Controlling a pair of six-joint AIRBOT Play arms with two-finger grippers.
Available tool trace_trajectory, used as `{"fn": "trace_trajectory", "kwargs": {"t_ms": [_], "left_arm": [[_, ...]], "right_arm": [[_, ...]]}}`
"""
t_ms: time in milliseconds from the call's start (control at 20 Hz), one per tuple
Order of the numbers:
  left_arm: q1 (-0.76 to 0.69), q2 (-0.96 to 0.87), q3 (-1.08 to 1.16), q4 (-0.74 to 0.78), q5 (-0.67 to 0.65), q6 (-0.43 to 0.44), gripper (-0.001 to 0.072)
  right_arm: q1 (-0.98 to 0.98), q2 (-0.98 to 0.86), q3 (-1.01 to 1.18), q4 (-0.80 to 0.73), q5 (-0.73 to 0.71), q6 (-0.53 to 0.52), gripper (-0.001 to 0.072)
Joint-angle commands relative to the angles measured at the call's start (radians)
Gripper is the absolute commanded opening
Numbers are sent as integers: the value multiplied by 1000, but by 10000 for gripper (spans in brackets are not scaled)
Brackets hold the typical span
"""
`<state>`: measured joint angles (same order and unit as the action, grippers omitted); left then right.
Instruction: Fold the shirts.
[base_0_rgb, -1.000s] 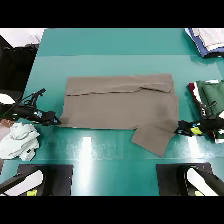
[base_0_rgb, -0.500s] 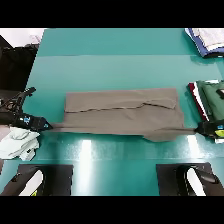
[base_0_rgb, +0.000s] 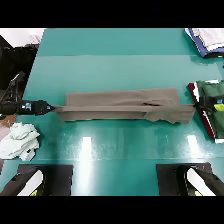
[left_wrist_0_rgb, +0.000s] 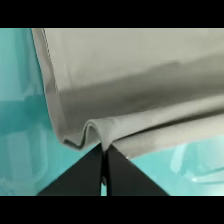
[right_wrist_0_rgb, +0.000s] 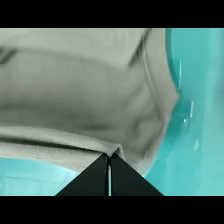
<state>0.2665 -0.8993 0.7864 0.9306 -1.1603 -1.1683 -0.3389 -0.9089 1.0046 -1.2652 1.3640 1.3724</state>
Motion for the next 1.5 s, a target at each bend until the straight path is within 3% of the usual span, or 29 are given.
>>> {"fn": "trace_trajectory", "kwargs": {"t_ms": [0,400,450,500,550,600,800,850,950,1000,1050,1100,1150,1450], "left_arm": [[1,-99,31,-59,60,47,21],[1,-391,232,-102,94,61,24],[1,-411,263,-103,108,56,169],[1,-424,288,-102,136,29,477],[1,-426,309,-102,167,-7,566],[1,-426,333,-103,175,-11,568],[1,-427,395,-102,55,-11,561],[1,-427,394,-103,7,-10,425],[1,-427,394,-103,-82,0,65],[1,-427,393,-103,-111,2,23],[1,-427,393,-103,-139,1,23],[1,-427,393,-103,-160,-3,23],[1,-427,393,-103,-173,-3,23],[-101,-427,393,-101,-181,-3,23]], "right_arm": [[44,-142,100,15,-64,-1,12],[146,-444,309,16,-107,43,14],[152,-475,324,17,-136,73,16],[153,-506,341,19,-174,111,62],[153,-533,360,35,-208,136,282],[149,-550,375,80,-214,143,388],[105,-539,380,171,-124,35,388],[79,-521,351,172,-102,5,388],[13,-488,283,175,-72,-47,388],[-22,-477,247,175,-64,-66,388],[-62,-473,215,175,-51,-82,398],[-98,-478,191,175,-39,-97,580],[-130,-488,169,175,-26,-100,716],[-207,-630,147,317,6,-268,691]]}}
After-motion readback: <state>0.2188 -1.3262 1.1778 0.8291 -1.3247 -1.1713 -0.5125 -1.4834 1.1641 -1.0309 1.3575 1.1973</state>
